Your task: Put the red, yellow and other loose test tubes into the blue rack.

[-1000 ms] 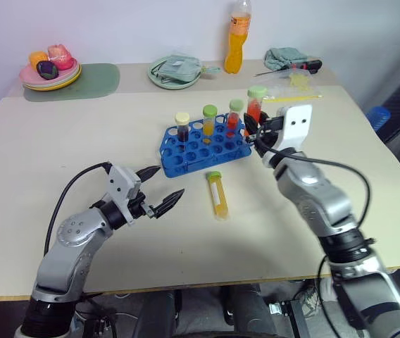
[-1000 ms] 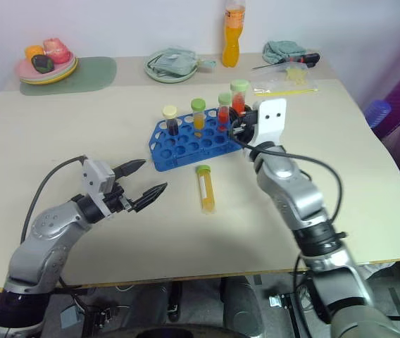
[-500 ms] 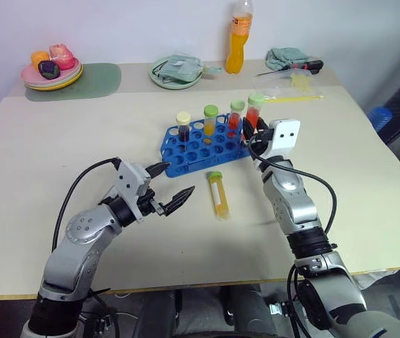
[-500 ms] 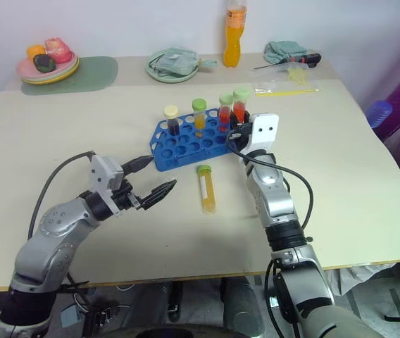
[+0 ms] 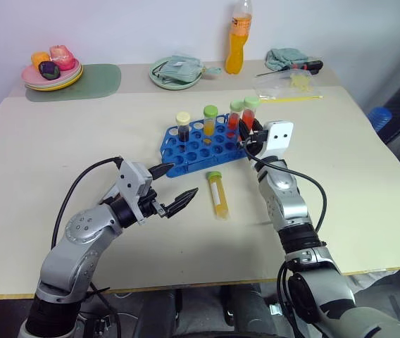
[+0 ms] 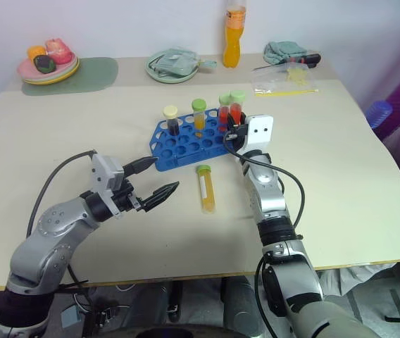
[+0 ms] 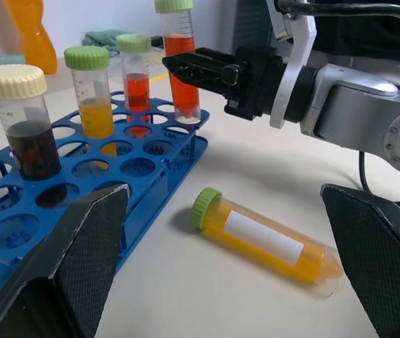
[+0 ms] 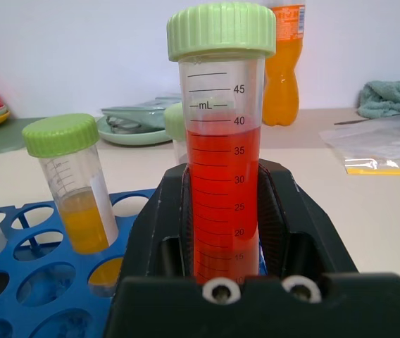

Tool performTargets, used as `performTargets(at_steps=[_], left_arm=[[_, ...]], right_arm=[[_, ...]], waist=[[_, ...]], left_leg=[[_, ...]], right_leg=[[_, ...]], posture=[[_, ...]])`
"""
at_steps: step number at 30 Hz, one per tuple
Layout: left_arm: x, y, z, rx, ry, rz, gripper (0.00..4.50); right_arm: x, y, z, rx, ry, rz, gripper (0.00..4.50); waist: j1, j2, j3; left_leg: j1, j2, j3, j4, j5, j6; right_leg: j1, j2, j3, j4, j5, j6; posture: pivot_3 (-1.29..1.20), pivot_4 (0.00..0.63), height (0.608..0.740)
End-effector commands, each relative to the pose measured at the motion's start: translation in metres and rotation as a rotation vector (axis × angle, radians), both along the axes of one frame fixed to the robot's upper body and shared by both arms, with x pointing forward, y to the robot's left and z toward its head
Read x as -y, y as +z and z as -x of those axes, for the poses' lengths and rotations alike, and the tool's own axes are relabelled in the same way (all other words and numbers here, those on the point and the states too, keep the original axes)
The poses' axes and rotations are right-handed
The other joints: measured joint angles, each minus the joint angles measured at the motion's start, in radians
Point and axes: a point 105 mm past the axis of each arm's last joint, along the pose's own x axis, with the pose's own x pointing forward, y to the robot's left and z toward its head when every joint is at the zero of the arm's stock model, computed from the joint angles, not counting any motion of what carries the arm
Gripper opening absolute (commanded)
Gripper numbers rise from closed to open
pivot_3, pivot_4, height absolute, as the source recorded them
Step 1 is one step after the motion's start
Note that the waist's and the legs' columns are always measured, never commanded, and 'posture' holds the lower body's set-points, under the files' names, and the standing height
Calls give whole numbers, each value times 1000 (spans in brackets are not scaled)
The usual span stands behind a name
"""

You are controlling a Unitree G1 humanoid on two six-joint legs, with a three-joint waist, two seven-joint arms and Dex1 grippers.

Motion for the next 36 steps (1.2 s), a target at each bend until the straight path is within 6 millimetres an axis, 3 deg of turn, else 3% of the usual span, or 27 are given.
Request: performTargets(at_steps=[1,8,12,15,19,22,29,31,36], left_arm=[[0,9,3,44,-8,5,4500],[-3,4,3,41,-7,1,4500],[-5,2,3,40,-5,-3,4500],[-7,0,4,38,-1,-8,4500],[-20,0,1,44,48,-31,4500],[-41,-1,-4,46,107,-64,4500],[-71,-4,-18,45,154,-133,4500],[-73,-5,-22,43,148,-141,4500],[-79,-17,-29,30,120,-219,4500]], right_arm=[[-2,14,-2,54,-1,-20,790],[-6,3,2,56,18,-32,790],[-3,4,3,70,6,-35,2698],[5,18,4,102,-34,-21,4212],[15,37,19,86,8,24,4212],[21,48,43,-26,112,83,4212],[5,35,115,-538,450,311,4212],[-1,27,117,-675,491,291,4212],[-35,22,107,-822,580,205,4212]], waist=[[-1,0,0],[-2,0,0],[-3,0,0],[-2,0,0],[4,1,1],[5,1,1],[2,2,1],[-1,2,1],[3,2,1]], left_leg=[[0,0,0,0,0,0],[0,0,0,0,0,0],[0,0,0,0,0,0],[0,0,0,0,0,0],[0,0,0,0,0,0],[0,-1,-1,0,0,0],[0,1,-1,0,0,0],[0,1,-1,0,0,0],[0,1,-1,0,0,0]], right_leg=[[0,0,0,0,0,0],[0,0,0,1,0,0],[0,0,0,1,0,0],[0,0,0,1,0,0],[0,-1,0,1,0,0],[0,-1,0,1,-1,-2],[0,-1,0,1,-2,-4],[-1,-1,0,1,-2,-4],[-1,-1,-1,0,-2,-4]], posture=[[0,150,740],[0,150,740],[0,150,740],[0,150,740],[0,150,740],[0,150,740],[0,150,740],[0,150,740],[0,150,740]])
